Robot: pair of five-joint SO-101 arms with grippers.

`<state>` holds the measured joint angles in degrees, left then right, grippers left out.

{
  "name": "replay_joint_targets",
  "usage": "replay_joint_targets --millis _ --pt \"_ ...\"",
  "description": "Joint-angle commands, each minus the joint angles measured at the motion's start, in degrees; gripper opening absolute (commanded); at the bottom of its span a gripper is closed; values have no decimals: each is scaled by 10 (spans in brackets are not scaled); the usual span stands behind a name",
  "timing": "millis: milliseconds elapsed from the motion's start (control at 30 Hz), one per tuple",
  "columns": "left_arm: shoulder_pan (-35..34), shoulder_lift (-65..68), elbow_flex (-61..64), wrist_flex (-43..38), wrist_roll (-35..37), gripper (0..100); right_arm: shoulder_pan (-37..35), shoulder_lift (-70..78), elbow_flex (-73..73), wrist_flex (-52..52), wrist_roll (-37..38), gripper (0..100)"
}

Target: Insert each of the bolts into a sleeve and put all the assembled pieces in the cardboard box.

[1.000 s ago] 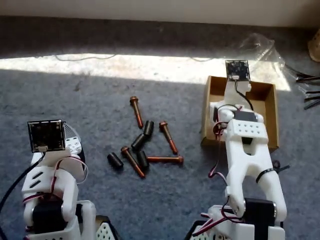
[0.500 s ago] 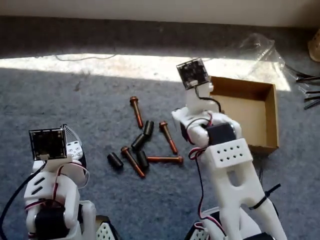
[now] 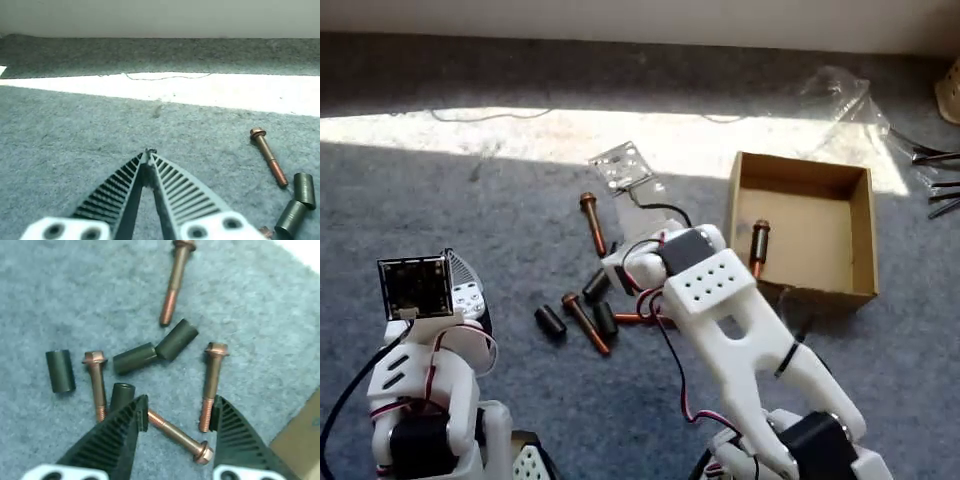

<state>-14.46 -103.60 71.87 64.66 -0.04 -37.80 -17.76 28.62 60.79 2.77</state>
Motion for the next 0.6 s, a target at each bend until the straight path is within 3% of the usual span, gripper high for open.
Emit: replay_joint_targets --millis 0,367,567 --pt "-41 -6 -7 3 0 7 -48 27 -53 35 10 183" --pt "-49 -6 -7 11 -3 7 -103 79 -56 2 12 183" --pt "-100 -7 -5 12 -2 8 -147 80 -57 -7 9 183"
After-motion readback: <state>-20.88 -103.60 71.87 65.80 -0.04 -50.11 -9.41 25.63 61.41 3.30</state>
